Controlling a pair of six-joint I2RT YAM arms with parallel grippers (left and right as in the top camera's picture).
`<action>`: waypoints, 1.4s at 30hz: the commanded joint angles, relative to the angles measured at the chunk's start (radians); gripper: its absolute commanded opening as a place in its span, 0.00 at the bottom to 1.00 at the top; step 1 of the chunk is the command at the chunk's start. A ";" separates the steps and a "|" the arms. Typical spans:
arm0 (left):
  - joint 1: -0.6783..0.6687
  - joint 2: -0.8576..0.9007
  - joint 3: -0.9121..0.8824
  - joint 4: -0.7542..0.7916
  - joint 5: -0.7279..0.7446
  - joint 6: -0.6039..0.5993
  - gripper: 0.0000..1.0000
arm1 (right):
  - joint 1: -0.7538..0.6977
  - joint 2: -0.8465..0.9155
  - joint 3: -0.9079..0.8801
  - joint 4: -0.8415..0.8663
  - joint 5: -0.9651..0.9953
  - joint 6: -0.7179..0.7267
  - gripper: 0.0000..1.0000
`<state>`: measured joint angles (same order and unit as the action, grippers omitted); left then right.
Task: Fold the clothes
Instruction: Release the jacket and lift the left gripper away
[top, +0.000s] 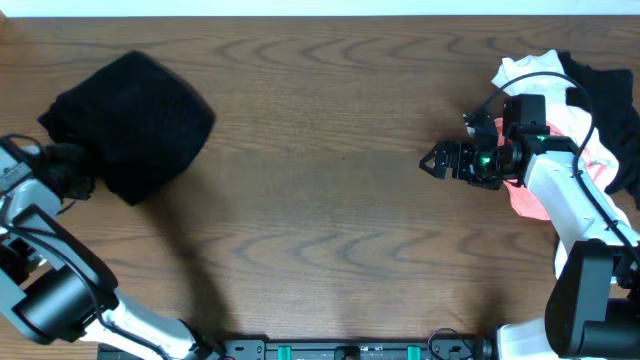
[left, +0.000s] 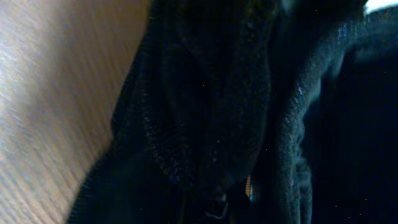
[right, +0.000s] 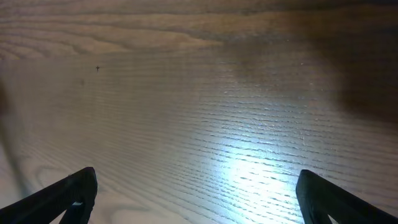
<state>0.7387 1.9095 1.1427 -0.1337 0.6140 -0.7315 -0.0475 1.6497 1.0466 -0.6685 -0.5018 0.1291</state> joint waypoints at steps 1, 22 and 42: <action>-0.029 0.000 0.023 -0.053 0.035 0.212 0.06 | -0.004 -0.008 0.000 0.002 -0.019 -0.027 0.99; -0.033 -0.015 0.023 -0.296 -0.154 0.472 0.67 | -0.004 -0.008 0.000 0.019 -0.023 -0.034 0.99; -0.016 -0.529 0.040 -0.393 -0.205 0.548 0.78 | 0.006 -0.008 0.000 0.038 -0.064 -0.034 0.99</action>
<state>0.7425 1.4254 1.1629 -0.5198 0.4160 -0.2424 -0.0471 1.6497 1.0466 -0.6346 -0.5392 0.1165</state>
